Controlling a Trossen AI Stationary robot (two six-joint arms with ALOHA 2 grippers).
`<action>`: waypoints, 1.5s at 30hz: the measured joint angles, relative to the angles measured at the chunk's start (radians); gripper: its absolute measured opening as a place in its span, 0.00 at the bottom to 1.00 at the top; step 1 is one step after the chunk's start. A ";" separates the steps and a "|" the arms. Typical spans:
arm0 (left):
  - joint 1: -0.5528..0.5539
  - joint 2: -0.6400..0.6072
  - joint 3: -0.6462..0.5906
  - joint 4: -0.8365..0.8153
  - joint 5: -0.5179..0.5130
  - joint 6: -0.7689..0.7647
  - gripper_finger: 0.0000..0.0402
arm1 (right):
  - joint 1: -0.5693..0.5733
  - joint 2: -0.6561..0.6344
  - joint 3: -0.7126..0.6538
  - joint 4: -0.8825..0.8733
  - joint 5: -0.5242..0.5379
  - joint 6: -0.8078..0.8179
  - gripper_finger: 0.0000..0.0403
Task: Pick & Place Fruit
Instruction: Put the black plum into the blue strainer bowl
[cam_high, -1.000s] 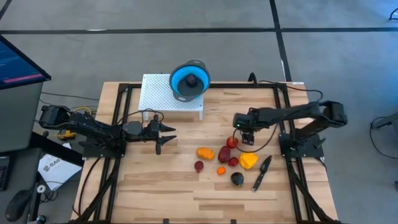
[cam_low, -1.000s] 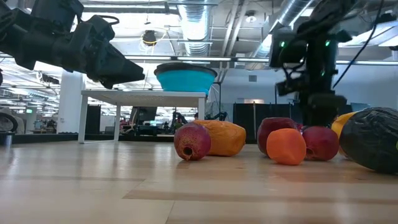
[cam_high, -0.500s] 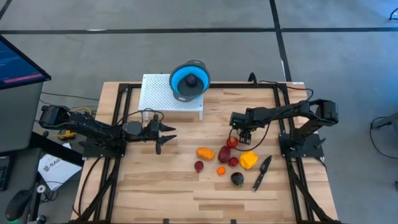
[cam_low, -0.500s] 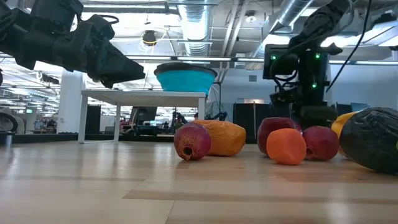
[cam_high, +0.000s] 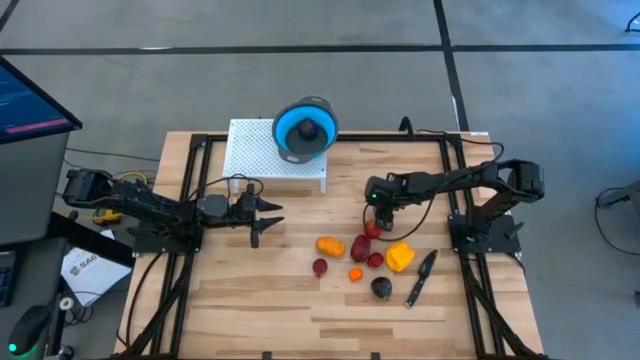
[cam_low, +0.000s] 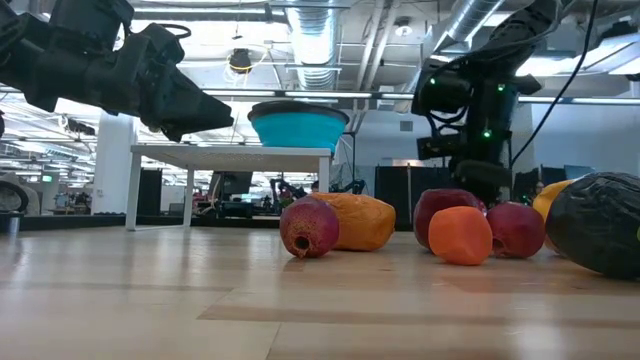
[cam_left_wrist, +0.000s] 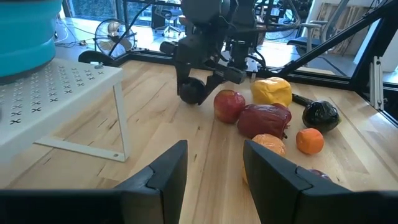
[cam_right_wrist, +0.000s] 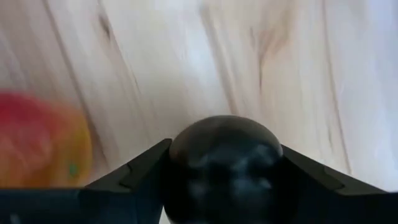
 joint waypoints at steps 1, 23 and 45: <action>0.000 0.000 0.000 0.000 0.000 0.000 0.37 | 0.000 0.000 0.000 0.025 0.000 0.000 0.58; 0.000 0.000 0.000 0.004 -0.020 0.000 0.37 | 0.090 0.000 0.000 1.171 -0.144 0.049 0.58; 0.000 0.000 0.000 0.023 -0.026 0.001 0.37 | -0.119 0.360 0.927 0.339 -0.121 -0.040 0.58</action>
